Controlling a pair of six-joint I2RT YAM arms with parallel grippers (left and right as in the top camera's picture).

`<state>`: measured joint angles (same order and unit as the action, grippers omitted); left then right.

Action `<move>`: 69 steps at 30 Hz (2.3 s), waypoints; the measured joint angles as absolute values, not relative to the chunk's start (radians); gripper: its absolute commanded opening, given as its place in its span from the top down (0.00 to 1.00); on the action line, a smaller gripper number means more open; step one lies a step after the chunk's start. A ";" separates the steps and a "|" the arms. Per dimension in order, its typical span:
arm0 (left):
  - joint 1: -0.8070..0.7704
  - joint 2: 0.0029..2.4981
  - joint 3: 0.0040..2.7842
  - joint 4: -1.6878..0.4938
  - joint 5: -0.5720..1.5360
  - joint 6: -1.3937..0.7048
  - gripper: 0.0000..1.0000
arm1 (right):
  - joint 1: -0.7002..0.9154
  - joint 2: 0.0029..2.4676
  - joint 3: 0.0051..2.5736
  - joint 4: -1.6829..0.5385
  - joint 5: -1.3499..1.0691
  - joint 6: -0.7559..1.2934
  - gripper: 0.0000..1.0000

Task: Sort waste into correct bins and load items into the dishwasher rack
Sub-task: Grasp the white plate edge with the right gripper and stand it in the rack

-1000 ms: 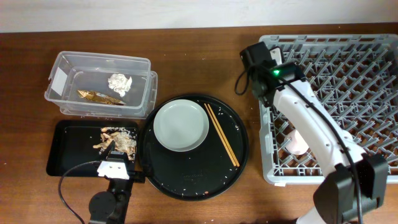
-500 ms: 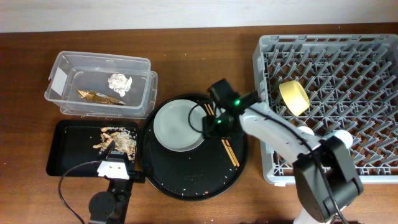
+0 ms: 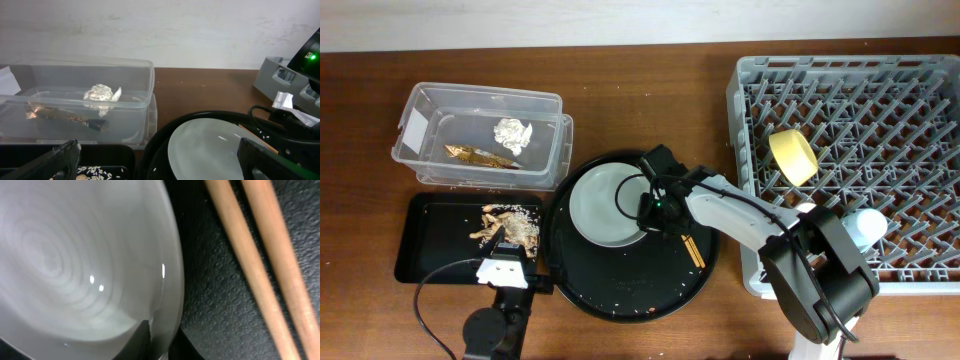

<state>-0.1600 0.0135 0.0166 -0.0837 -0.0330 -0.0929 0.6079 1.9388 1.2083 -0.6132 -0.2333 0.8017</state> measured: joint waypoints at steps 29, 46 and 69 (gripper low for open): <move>-0.160 0.013 0.017 -0.084 -0.033 -0.093 0.00 | 0.035 1.444 1.417 -0.825 1.116 0.331 0.96; -0.160 0.013 0.017 -0.084 -0.033 -0.093 0.00 | 0.040 1.790 1.415 -0.770 1.159 0.159 0.54; -0.160 0.013 0.017 -0.084 -0.033 -0.093 0.00 | 0.545 1.689 1.316 -0.973 0.035 0.295 0.65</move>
<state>-0.1600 0.0128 0.0166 -0.0837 -0.0330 -0.0933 0.5449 1.6894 1.3159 -0.9733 0.0353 0.2955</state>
